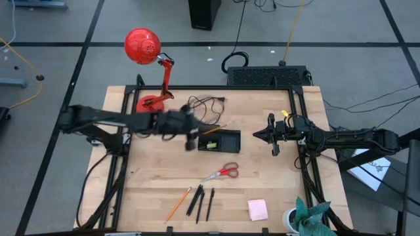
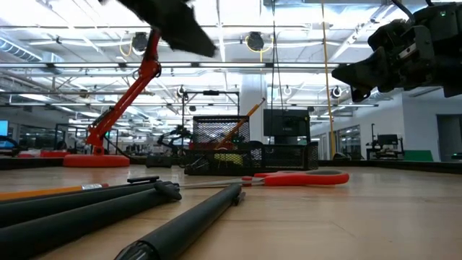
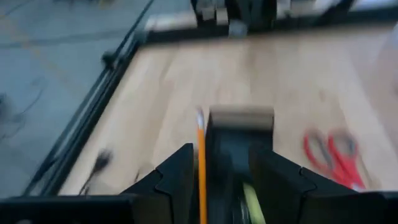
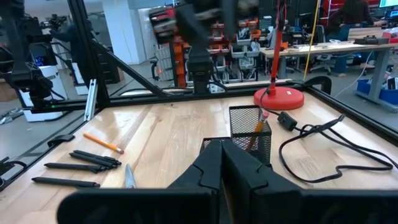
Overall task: Pick and place office supplies into organizer
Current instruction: Put the orange pencil into the black desk organizer
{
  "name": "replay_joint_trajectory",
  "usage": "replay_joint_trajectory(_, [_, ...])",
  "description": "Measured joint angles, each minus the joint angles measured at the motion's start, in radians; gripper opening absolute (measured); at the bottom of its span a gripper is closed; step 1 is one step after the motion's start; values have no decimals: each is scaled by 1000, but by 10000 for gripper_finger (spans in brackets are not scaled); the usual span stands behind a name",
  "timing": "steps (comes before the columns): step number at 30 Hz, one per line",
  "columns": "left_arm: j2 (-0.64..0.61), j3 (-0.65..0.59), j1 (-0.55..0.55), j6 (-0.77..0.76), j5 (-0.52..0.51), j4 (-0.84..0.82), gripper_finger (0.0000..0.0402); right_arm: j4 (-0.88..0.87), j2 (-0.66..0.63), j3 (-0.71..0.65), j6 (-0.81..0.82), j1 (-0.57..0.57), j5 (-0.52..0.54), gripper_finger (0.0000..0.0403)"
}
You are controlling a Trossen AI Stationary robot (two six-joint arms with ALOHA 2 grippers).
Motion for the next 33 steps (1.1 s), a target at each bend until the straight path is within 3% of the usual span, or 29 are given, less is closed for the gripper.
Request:
replay_joint_trajectory(3, [-18, 87, -145, -157, -140, -252, 159, 0, 0, 0, 0, 0, 0, 4])
replay_joint_trajectory(6, [-3, 154, -288, -377, -198, -433, 159, 1, 0, 0, 1, 0, 0, 4])
replay_joint_trajectory(11, [85, 174, -504, -712, -216, -487, 159, 10, 2, 0, 19, 0, -1, 4])
replay_joint_trajectory(15, [206, 175, -618, -925, -169, -487, 159, 15, 3, 0, 20, 0, -2, 4])
replay_joint_trajectory(23, [474, 185, -626, -1200, 61, -476, 158, 16, 4, 0, 27, 0, -2, 4])
replay_joint_trajectory(33, [515, 244, -575, -1215, 74, -477, 110, 16, 4, 0, 27, 0, -1, 4])
